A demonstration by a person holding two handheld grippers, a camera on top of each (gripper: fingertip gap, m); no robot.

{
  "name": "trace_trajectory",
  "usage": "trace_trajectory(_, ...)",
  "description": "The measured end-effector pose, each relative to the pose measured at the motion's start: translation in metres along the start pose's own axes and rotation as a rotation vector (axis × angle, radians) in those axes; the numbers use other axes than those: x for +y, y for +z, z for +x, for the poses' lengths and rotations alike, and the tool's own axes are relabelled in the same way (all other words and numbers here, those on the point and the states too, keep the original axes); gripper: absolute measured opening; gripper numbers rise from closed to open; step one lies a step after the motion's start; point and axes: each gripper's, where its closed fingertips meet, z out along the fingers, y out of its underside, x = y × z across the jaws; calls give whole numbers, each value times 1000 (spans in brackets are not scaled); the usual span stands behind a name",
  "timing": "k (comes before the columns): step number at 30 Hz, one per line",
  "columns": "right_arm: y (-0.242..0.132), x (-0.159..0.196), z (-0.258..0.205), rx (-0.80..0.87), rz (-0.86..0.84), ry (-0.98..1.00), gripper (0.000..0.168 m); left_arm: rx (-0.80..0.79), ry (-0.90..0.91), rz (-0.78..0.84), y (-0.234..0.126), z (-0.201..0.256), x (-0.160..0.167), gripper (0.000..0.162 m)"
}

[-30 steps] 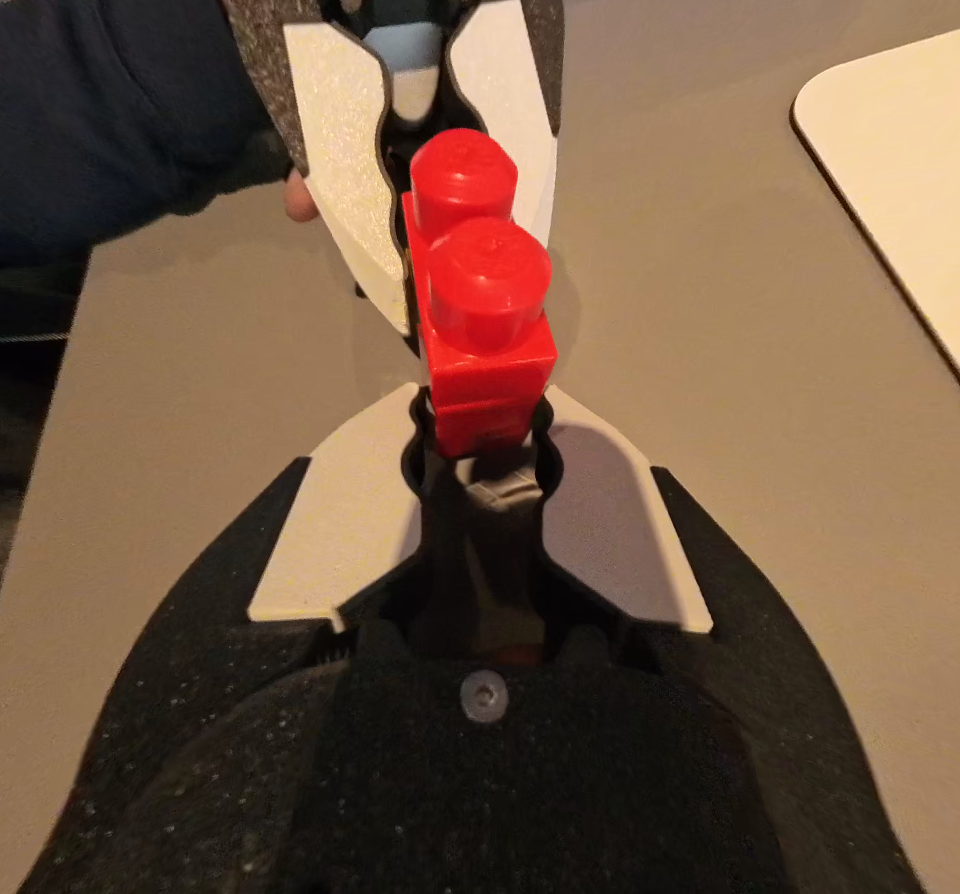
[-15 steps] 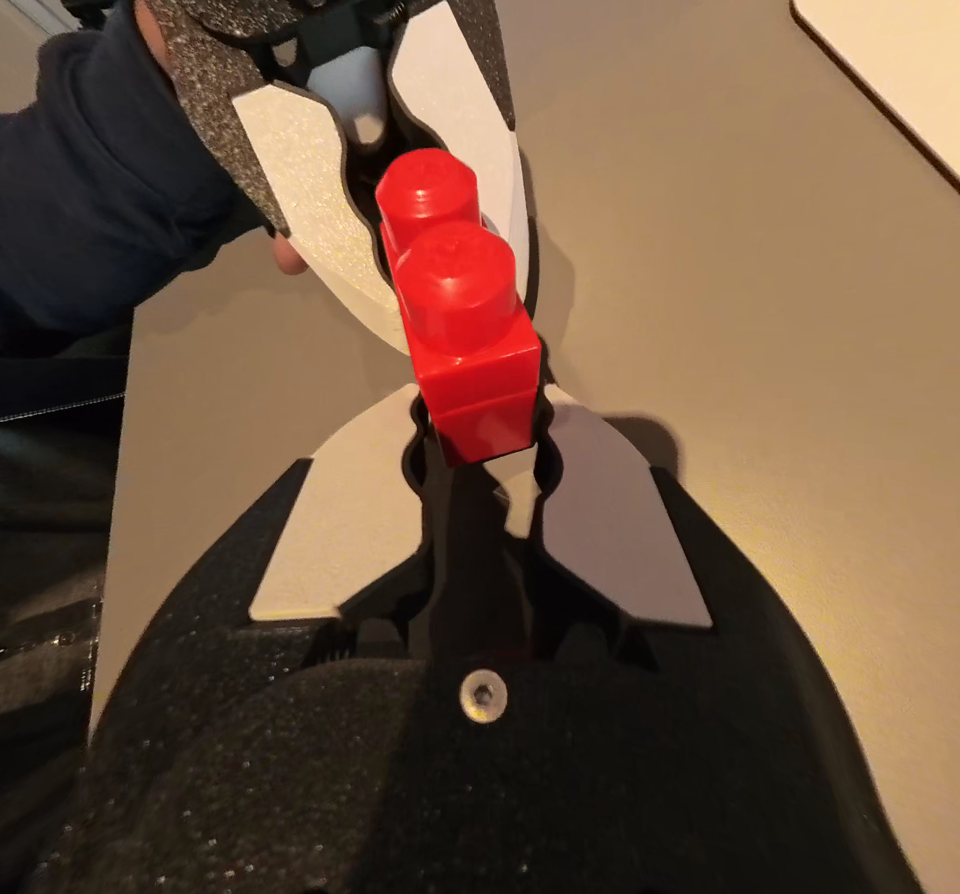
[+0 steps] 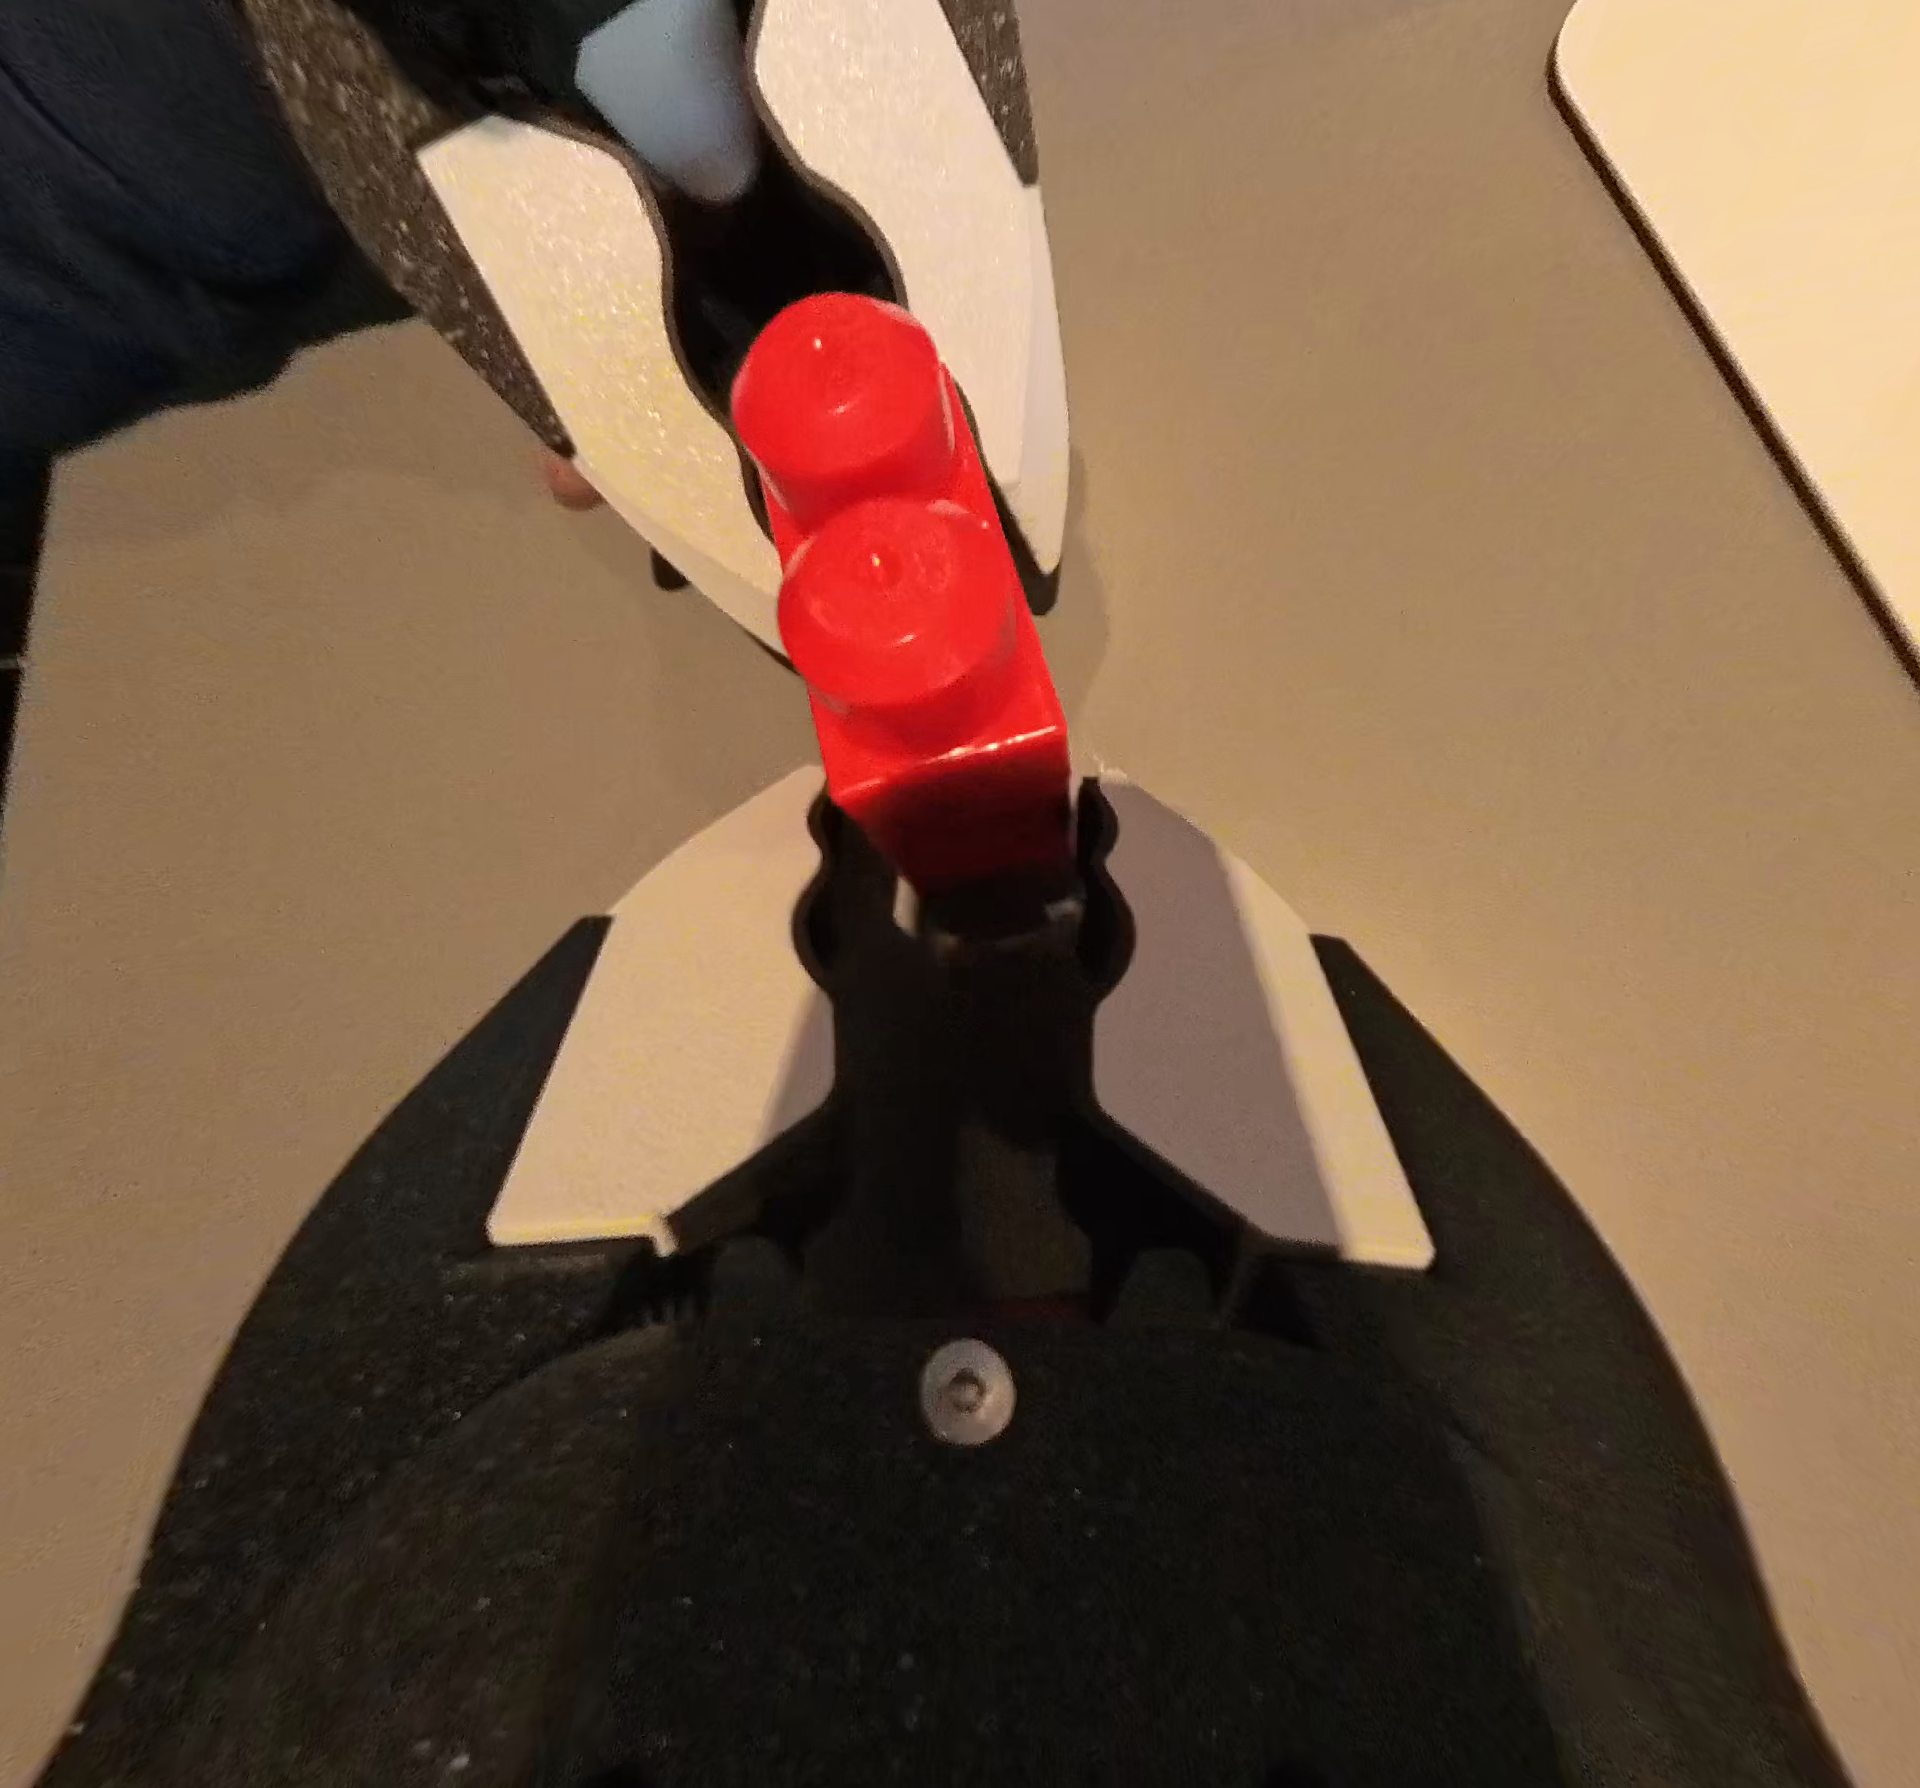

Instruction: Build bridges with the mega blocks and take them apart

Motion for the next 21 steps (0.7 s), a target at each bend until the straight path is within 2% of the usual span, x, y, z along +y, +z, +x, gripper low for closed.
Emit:
trace_trajectory(4,-4,-1,-1,-5,24,-76,48,-3,-46,3,1,0,-1,37)
trace_trajectory(7,-7,-8,2,23,72,-108,41,-3,-56,-5,2,3,0,37)
trace_trajectory(21,-3,-13,3,55,91,-115,38,-4,-52,-10,-1,2,3,37)
